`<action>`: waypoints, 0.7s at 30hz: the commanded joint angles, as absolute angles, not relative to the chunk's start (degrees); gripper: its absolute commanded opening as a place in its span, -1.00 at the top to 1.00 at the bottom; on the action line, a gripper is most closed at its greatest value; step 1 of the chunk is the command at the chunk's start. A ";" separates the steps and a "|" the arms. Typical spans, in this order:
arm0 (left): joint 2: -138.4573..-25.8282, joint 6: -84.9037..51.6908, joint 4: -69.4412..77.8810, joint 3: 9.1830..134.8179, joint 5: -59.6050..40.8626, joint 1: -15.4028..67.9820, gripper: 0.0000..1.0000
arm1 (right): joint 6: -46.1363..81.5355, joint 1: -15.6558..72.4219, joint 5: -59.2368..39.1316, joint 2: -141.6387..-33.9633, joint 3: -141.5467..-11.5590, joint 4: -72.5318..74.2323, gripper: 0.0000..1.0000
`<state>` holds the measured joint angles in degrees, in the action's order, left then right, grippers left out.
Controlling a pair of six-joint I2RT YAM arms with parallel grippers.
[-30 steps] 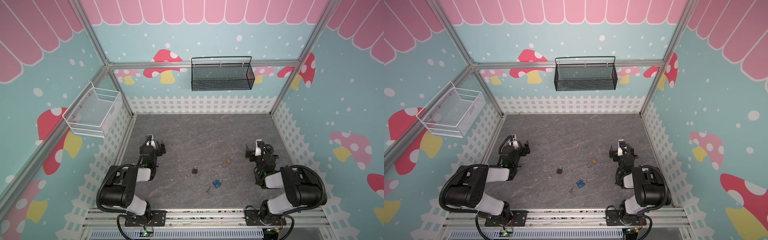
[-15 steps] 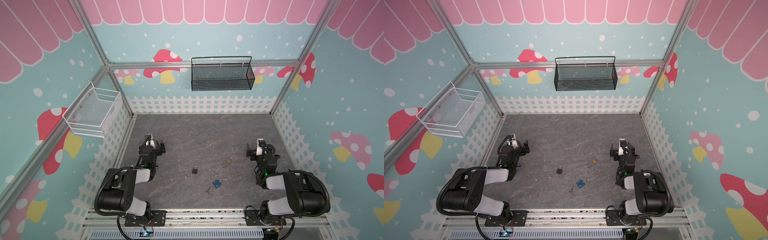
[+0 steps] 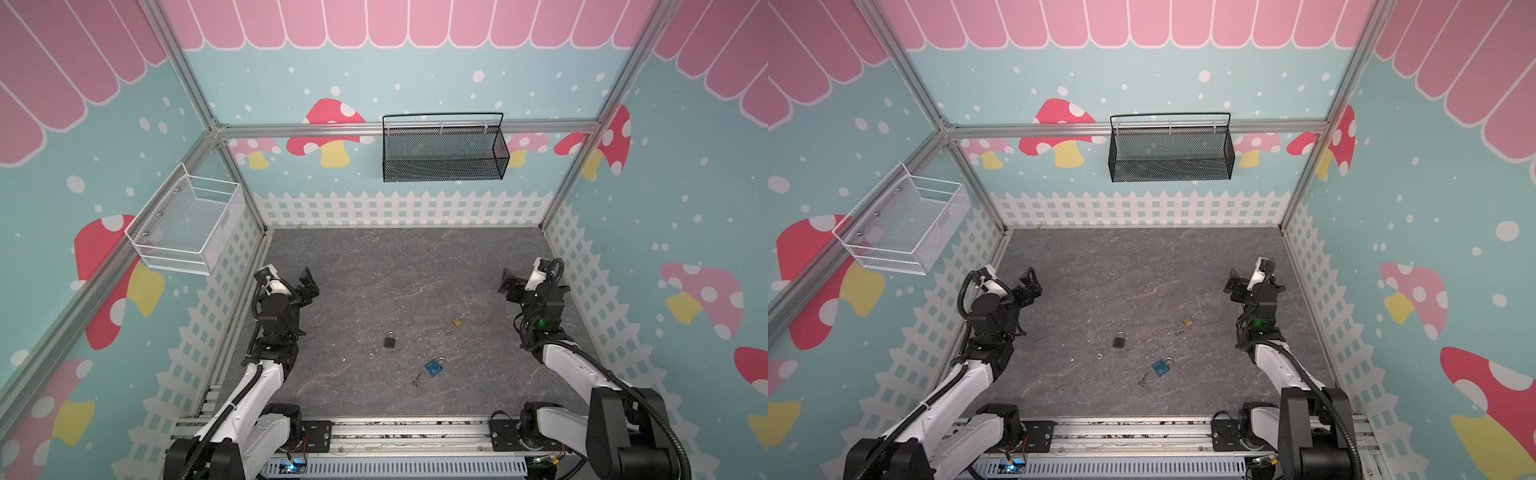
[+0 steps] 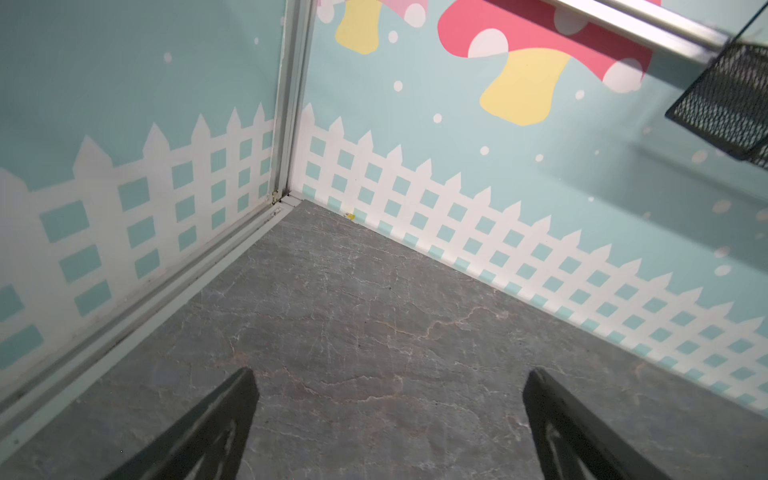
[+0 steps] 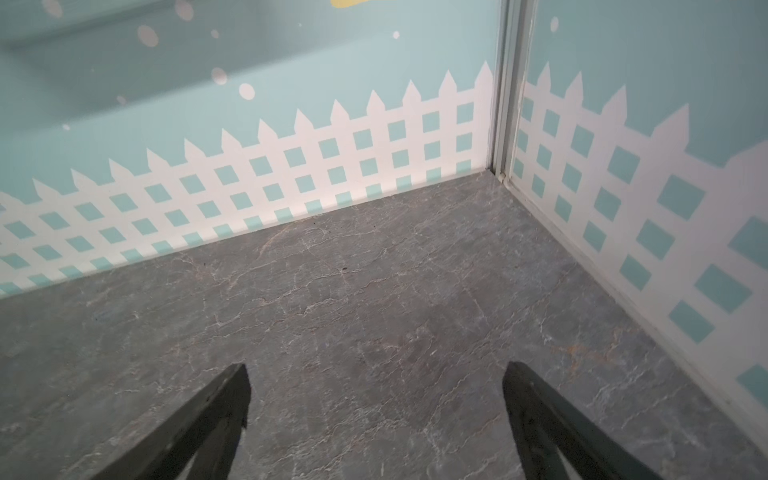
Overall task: Unlock with the key
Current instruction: 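Raise both arms and move both grippers toward the padlocks and keys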
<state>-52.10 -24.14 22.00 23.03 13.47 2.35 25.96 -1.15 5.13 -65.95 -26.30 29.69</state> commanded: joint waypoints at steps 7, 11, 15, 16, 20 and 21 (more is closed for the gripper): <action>-45.88 -37.96 5.80 23.60 9.98 1.71 -1.00 | 37.92 -1.41 -5.53 -58.51 -24.07 19.54 -0.96; -45.62 -40.33 1.08 25.30 5.12 1.82 -1.00 | 38.12 -1.32 -11.14 -58.09 -25.51 15.23 -0.96; -46.27 -42.28 0.44 25.82 -0.62 3.97 -1.00 | 38.64 -0.26 -14.85 -58.36 -26.62 11.25 -0.96; -46.23 -42.39 -0.15 26.05 -0.58 5.21 -1.00 | 38.52 0.10 -15.02 -58.36 -26.86 10.10 -0.96; -45.92 -43.28 -3.51 26.81 2.88 12.67 -1.00 | 37.01 2.31 -15.38 -57.97 -28.01 4.71 -0.96; -45.87 -43.73 -3.51 26.67 3.54 15.09 -1.00 | 36.59 3.03 -15.45 -57.76 -28.00 3.50 -0.96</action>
<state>-46.33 -41.36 0.08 25.10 3.01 11.18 37.12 1.65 -13.69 -58.57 -26.33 8.86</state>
